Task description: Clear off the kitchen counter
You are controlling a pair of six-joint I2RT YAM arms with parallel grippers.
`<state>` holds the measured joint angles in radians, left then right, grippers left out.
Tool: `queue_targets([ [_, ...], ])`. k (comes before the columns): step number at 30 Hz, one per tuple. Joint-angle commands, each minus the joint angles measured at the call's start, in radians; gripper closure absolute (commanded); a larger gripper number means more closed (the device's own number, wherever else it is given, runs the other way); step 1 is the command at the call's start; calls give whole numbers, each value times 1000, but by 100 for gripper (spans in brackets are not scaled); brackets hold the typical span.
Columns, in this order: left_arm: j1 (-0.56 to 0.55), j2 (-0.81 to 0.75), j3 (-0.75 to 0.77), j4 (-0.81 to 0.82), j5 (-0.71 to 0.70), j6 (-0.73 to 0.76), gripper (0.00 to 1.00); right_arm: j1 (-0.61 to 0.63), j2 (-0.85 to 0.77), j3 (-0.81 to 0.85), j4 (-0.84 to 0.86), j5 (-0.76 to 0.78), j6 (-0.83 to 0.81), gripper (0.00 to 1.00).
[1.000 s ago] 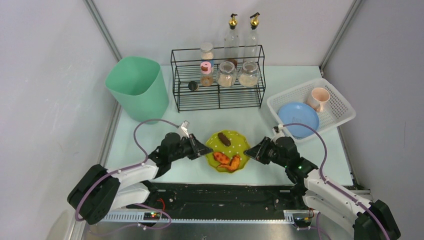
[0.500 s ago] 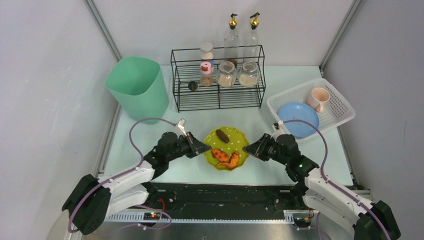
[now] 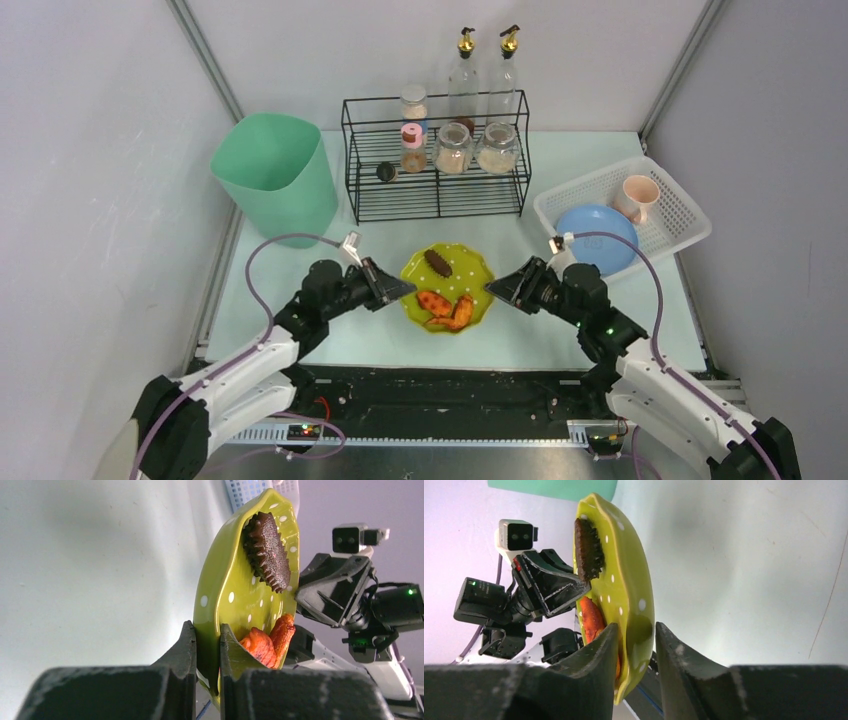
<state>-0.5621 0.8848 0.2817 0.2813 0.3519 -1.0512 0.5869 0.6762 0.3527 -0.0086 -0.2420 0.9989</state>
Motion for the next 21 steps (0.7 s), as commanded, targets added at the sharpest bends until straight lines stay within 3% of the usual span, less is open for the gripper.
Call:
queue_targets([
  [1,54,-75,117,59,38,-54,100,-23,-24,55,63,-31,21,59],
  [6,112,-89,167,-13,51,-26,100,-52,-34,66,38,-50,8,47],
  [12,168,-89,231,-67,76,-7,100,-86,-70,71,-16,-58,-10,46],
  [21,299,-39,475,-285,104,42,100,-96,-97,71,-80,-43,-34,45],
])
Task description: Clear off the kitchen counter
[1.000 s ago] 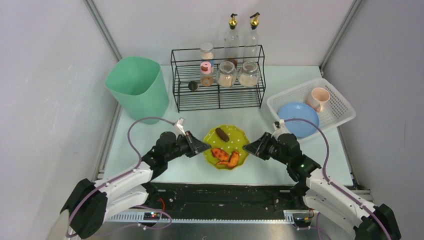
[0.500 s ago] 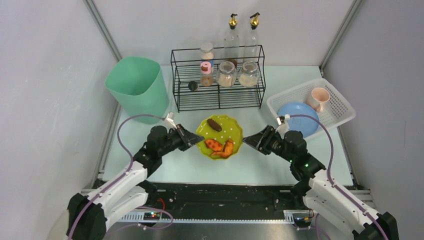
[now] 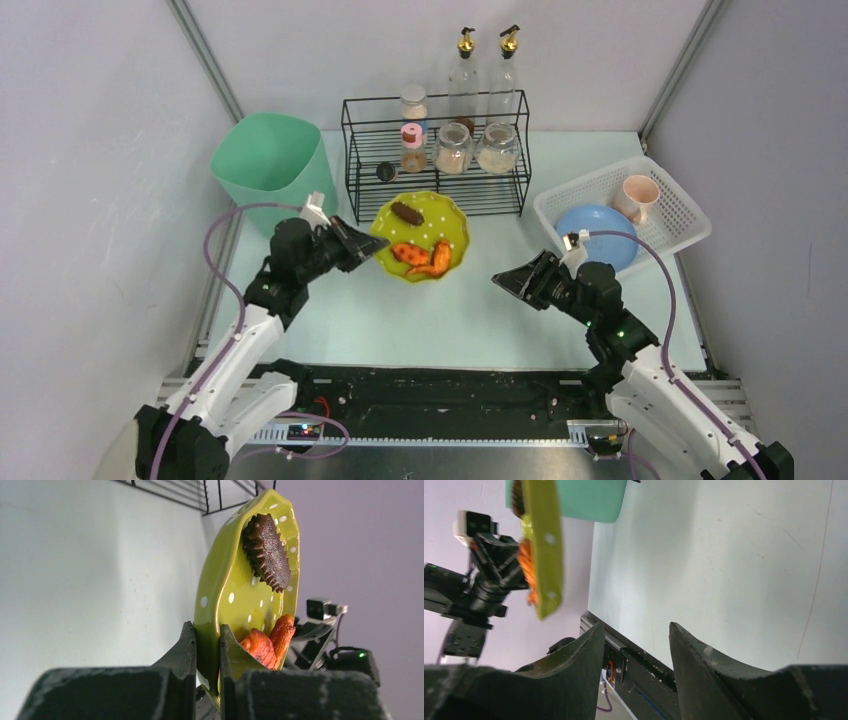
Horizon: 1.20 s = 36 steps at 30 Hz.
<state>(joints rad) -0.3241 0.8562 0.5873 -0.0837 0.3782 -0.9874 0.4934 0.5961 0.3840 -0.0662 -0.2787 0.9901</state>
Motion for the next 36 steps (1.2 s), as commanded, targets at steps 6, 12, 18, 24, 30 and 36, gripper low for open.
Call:
queue_targets([
  [6,182,41,333,-27,101,-11,100,-2,-19,35,-29,3,-34,45],
  [12,305,118,475,-60,121,-46,100,4,-6,27,1,-4,-31,45],
  [18,453,175,572,-75,98,-74,100,14,-2,18,19,-7,-31,45],
  [24,580,231,626,-85,75,-83,100,28,3,1,38,-12,-27,45],
  [30,691,249,626,-97,30,-80,100,33,15,-11,54,-21,-27,45],
  [36,771,248,629,-106,-21,-70,100,39,49,-13,97,-38,-28,45],
])
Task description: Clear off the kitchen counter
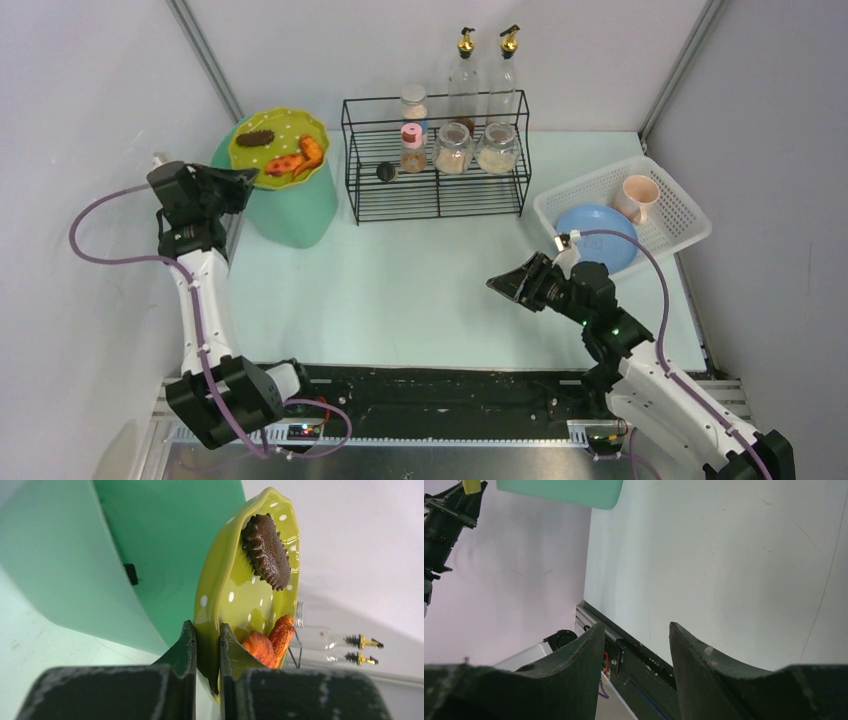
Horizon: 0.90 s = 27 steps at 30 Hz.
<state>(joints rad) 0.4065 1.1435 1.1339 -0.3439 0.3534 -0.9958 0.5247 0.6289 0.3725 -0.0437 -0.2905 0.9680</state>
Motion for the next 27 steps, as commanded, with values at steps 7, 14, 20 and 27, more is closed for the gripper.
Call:
queue_targets([
  [7,75,-48,142,85,-117,1,100,10,54,-1,107,-44,-11,45],
  [14,75,-54,226,10,-285,115,100,8,68,-1,118,-52,-15,46],
  [20,74,-74,227,-14,-410,190,100,8,76,-1,125,-55,-12,45],
  [27,-27,-87,241,-28,-662,352,100,13,77,-2,122,-48,-14,45],
])
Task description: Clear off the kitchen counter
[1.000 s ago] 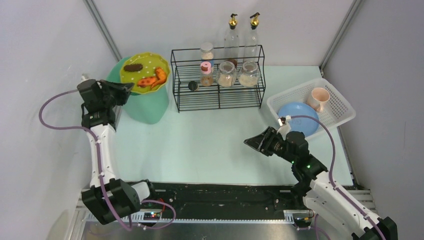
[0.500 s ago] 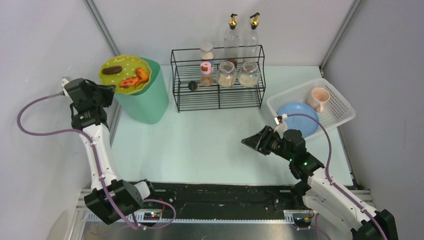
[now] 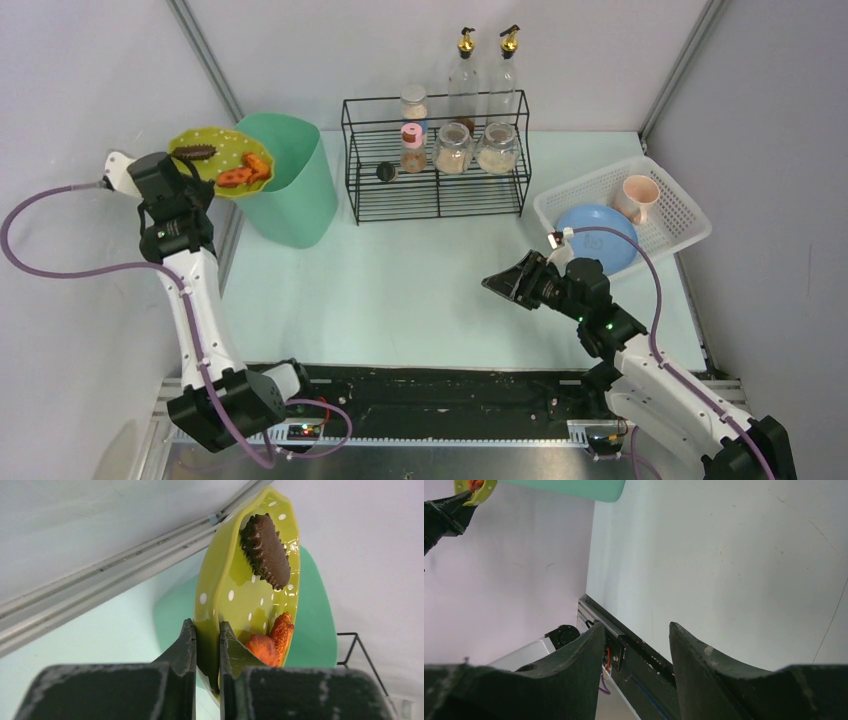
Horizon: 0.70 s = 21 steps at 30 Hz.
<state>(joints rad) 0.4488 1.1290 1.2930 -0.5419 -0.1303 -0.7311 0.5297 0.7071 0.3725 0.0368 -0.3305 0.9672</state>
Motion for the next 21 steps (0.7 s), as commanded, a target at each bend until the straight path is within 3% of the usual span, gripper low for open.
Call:
queue_targets([
  [1,-85,-72,87,168,-205,106,100,11,-1,-2,42,-6,-14,45],
  [13,-348,-1,208,180,-588,384,100,16,-23,-35,58,-17,-2,45],
  [21,-456,74,288,261,-782,589,100,14,-49,-48,49,-17,-1,45],
])
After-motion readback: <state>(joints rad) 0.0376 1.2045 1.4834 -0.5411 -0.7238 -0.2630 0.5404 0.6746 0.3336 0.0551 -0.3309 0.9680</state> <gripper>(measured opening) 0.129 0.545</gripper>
